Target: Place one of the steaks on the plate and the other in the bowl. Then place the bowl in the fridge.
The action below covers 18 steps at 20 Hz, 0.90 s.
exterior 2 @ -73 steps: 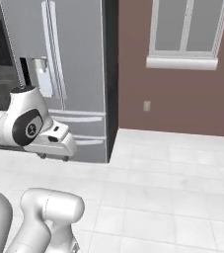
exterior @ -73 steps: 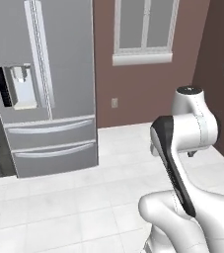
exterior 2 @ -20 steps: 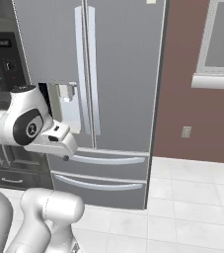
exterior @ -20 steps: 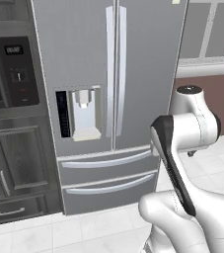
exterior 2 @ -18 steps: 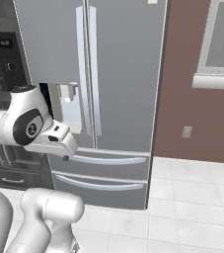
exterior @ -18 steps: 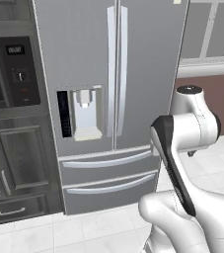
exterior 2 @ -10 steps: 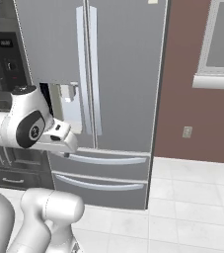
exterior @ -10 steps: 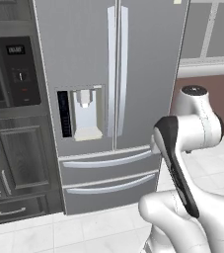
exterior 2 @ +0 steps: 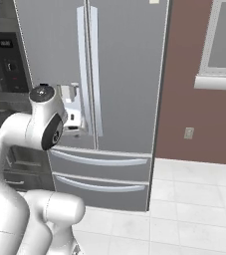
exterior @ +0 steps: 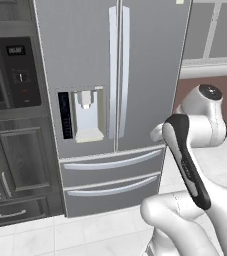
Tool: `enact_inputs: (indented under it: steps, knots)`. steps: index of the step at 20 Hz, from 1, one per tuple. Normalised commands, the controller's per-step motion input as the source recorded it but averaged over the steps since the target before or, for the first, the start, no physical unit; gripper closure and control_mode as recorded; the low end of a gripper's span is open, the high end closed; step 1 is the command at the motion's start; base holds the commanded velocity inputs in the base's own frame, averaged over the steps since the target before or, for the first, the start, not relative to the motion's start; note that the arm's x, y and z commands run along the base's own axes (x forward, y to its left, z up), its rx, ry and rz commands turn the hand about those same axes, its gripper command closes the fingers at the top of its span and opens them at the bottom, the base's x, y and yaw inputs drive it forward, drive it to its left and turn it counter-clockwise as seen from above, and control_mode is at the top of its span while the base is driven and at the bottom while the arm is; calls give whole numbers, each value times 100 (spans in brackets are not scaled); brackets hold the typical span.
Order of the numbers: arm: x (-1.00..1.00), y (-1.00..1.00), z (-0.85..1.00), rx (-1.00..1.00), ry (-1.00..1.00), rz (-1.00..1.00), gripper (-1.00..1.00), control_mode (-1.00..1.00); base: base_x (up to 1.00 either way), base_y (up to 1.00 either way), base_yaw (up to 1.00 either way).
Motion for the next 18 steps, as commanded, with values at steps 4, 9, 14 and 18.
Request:
enact_inputs:
  steps: [4,9,14,18]
  knots:
    - [67,7,70,-3,14,0,-100,-100,0,0,0]
    - [55,0,-28,4,2,-7,-100,-100,0,0,0]
    - [70,5,-29,0,-11,-1,-100,-100,0,0,0]
    - [69,11,-3,0,-15,0,-100,-100,0,0,0]
